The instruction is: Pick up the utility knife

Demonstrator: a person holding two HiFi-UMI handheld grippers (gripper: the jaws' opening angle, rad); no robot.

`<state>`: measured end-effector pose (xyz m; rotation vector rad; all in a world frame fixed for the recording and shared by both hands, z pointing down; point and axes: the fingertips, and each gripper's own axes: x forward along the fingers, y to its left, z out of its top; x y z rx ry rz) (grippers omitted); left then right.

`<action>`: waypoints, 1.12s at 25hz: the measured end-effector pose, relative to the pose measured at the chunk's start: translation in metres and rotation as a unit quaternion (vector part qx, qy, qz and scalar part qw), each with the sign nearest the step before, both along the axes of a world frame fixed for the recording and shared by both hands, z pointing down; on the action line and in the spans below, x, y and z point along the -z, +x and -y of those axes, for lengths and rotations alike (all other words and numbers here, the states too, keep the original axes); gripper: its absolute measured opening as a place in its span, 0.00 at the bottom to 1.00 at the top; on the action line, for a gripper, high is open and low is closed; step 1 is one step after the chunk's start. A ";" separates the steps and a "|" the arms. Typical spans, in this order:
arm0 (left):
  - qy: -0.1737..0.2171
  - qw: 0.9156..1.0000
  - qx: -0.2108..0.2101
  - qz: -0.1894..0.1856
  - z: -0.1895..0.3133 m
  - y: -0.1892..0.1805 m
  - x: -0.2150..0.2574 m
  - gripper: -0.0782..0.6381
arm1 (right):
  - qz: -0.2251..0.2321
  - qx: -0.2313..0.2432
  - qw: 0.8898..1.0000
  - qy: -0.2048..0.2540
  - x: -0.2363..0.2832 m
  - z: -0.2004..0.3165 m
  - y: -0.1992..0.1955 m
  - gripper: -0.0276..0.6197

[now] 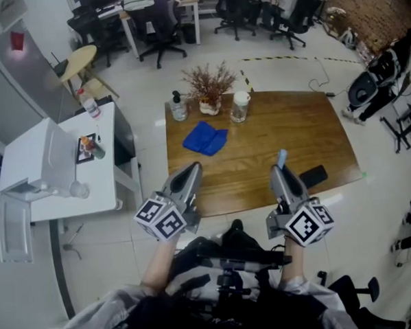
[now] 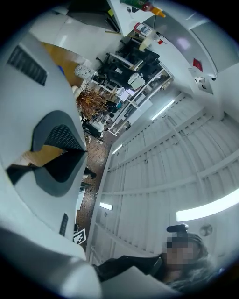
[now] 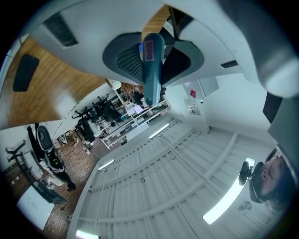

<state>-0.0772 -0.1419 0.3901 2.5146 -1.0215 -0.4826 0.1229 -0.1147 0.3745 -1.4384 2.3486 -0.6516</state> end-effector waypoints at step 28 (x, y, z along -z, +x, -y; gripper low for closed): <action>-0.040 0.999 -0.011 0.006 0.015 0.014 -0.021 0.11 | -0.021 0.000 1.000 -0.018 -0.014 0.017 0.006 0.24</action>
